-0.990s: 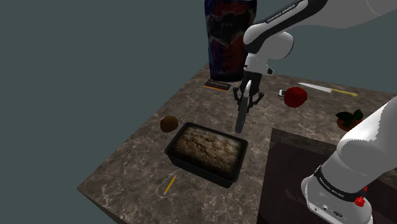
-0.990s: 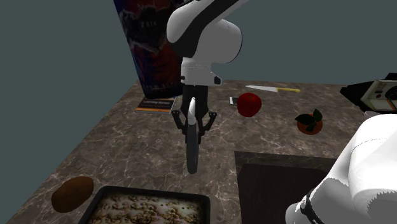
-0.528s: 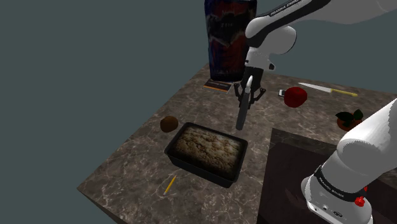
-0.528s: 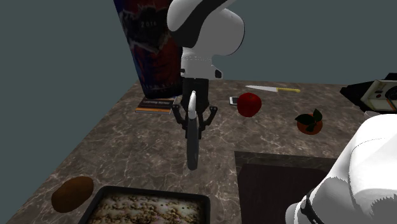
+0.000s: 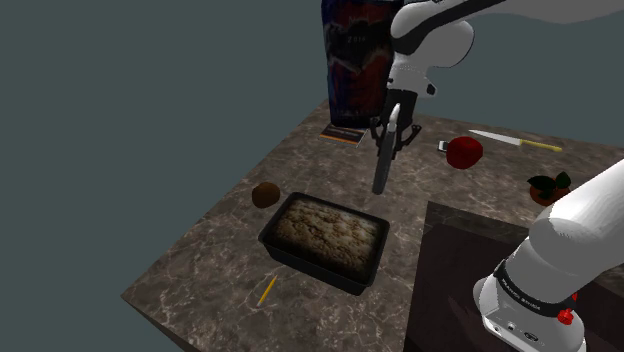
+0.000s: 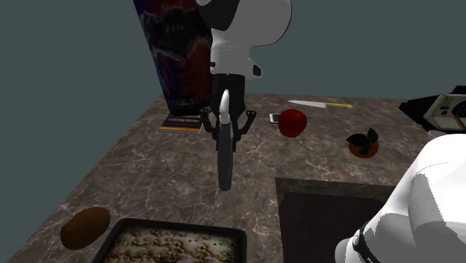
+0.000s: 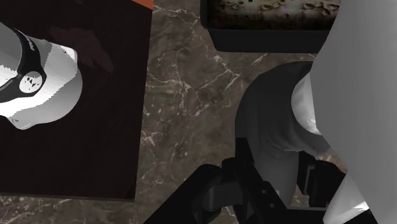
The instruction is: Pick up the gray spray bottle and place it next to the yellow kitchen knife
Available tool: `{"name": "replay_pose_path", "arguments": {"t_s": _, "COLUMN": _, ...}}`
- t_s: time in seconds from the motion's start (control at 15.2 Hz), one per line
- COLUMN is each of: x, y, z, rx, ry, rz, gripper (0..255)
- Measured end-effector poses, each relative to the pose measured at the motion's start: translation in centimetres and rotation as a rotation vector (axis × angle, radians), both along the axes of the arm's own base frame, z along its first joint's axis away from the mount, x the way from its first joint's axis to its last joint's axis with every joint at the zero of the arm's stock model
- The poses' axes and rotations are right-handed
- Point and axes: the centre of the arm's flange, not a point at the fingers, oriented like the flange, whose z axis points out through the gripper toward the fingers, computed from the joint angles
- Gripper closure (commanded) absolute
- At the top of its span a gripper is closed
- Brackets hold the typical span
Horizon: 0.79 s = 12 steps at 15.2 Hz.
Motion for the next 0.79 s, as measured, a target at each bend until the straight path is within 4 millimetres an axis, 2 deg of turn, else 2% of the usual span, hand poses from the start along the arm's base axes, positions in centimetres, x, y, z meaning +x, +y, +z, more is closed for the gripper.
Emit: {"name": "replay_pose_path", "arguments": {"t_s": 0.79, "x": -0.1, "y": 0.0, "z": 6.5, "rx": 0.0, "ry": 0.0, "rz": 0.0, "gripper": 255}}
